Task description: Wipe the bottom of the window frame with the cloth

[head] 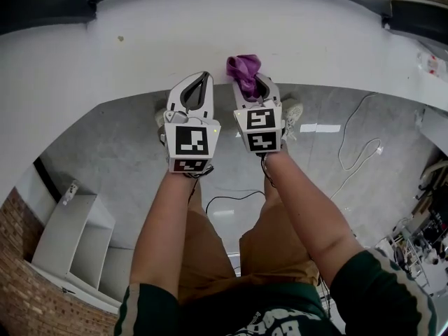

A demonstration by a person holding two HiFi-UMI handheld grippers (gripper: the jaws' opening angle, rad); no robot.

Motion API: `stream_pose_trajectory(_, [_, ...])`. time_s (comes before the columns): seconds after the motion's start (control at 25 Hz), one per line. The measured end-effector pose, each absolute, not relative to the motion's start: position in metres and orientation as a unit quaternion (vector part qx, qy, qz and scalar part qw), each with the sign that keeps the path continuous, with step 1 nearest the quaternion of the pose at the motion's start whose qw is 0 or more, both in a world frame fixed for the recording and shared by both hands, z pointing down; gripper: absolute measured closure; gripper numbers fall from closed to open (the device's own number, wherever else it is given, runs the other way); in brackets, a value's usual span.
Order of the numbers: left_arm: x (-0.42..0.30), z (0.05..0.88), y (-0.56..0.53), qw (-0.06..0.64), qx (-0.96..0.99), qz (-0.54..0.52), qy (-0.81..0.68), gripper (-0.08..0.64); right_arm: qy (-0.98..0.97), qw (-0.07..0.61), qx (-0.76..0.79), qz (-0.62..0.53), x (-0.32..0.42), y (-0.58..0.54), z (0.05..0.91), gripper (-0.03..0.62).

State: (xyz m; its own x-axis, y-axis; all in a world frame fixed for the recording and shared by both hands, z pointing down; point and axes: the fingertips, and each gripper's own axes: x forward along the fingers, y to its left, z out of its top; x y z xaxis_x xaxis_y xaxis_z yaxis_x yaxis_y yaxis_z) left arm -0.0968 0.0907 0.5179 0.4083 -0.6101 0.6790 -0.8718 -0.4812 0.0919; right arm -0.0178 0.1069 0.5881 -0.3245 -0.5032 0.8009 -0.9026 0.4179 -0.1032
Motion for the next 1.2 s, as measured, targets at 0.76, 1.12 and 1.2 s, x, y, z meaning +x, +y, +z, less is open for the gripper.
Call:
stream_pose_trajectory(0.76, [-0.197, 0.517, 0.1, 0.238, 0.781, 0.282, -0.504, 0.555, -0.794, 0.357, 0.411, 0.27, -0.117, 0.11, 0.587, 0.43])
stream_pose_trajectory(1.12, [-0.239, 0.514, 0.105, 0.244, 0.768, 0.277, -0.523, 0.555, -0.811, 0.358, 0.378, 0.268, -0.164, 0.115, 0.587, 0.43])
stream_pose_trajectory(1.2, [-0.25, 0.513, 0.106, 0.246, 0.763, 0.275, -0.53, 0.555, -0.813, 0.36, 0.37, 0.27, -0.174, 0.115, 0.587, 0.43])
